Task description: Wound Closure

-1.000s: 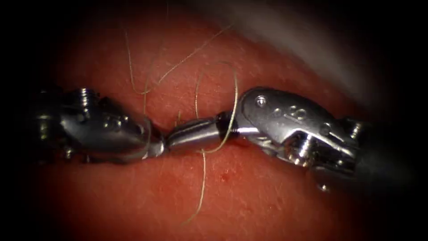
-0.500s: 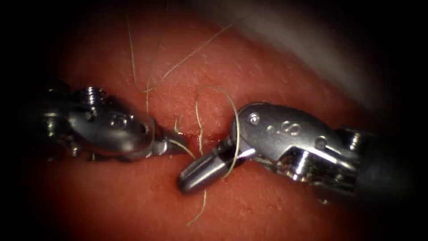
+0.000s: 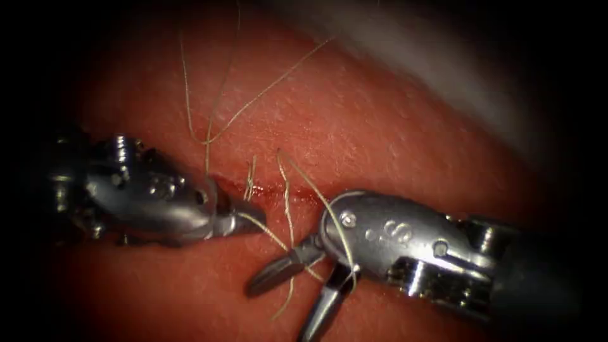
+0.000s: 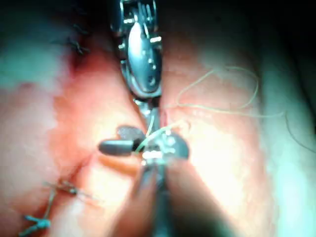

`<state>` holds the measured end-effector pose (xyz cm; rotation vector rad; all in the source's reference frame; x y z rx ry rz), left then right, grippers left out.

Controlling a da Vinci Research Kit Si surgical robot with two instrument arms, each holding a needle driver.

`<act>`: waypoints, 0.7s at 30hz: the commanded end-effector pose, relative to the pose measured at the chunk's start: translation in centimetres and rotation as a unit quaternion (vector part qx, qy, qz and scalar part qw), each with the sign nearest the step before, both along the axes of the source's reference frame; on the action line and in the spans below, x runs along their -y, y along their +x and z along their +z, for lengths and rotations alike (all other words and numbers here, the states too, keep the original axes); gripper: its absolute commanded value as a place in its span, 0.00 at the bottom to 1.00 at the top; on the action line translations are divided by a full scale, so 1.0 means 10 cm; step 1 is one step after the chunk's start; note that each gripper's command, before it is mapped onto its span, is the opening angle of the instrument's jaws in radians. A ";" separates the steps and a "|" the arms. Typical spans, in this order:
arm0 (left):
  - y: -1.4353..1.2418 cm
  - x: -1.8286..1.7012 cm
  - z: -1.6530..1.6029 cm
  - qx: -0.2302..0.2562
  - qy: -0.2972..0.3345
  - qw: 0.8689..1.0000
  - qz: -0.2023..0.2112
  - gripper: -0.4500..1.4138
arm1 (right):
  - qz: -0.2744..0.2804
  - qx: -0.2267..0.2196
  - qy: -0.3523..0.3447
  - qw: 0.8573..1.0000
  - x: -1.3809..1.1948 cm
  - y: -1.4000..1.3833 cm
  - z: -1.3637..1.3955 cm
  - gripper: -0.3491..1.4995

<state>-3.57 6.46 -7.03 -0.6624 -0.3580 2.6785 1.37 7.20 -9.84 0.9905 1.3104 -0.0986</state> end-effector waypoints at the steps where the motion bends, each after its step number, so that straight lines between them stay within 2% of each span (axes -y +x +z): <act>1: -0.004 0.003 0.005 0.000 0.000 1.000 0.000 0.05 | -0.003 0.001 -0.011 1.000 -0.002 0.007 0.006 0.71; 4: -0.004 0.003 0.005 0.000 0.000 1.000 0.001 0.05 | -0.008 0.001 -0.027 1.000 0.000 0.011 0.010 0.70; 7: -0.002 0.004 0.005 0.002 0.001 1.000 0.002 0.05 | -0.019 0.001 -0.051 0.999 0.003 0.012 0.012 0.56; 8: -0.001 0.004 0.004 0.002 0.001 1.000 0.002 0.05 | -0.026 0.001 -0.060 0.998 0.004 0.013 0.012 0.49; 9: 0.000 0.004 0.003 0.001 0.003 1.000 0.003 0.05 | -0.035 0.004 -0.068 0.997 0.003 0.013 0.012 0.34; 11: 0.002 0.004 0.001 0.001 0.002 1.000 0.004 0.05 | -0.041 0.003 -0.079 0.996 0.003 0.014 0.013 0.14; 13: 0.005 0.003 -0.001 0.001 0.002 1.000 0.005 0.05 | -0.059 0.009 -0.102 0.993 0.003 0.014 0.012 0.00; 18: 0.008 0.007 -0.006 0.001 0.002 1.000 0.006 0.05 | -0.046 0.016 -0.119 0.992 -0.015 0.013 0.012 0.00; 21: 0.010 0.018 -0.013 0.002 0.002 1.000 0.008 0.05 | 0.005 0.016 -0.107 0.994 -0.044 0.006 0.012 0.00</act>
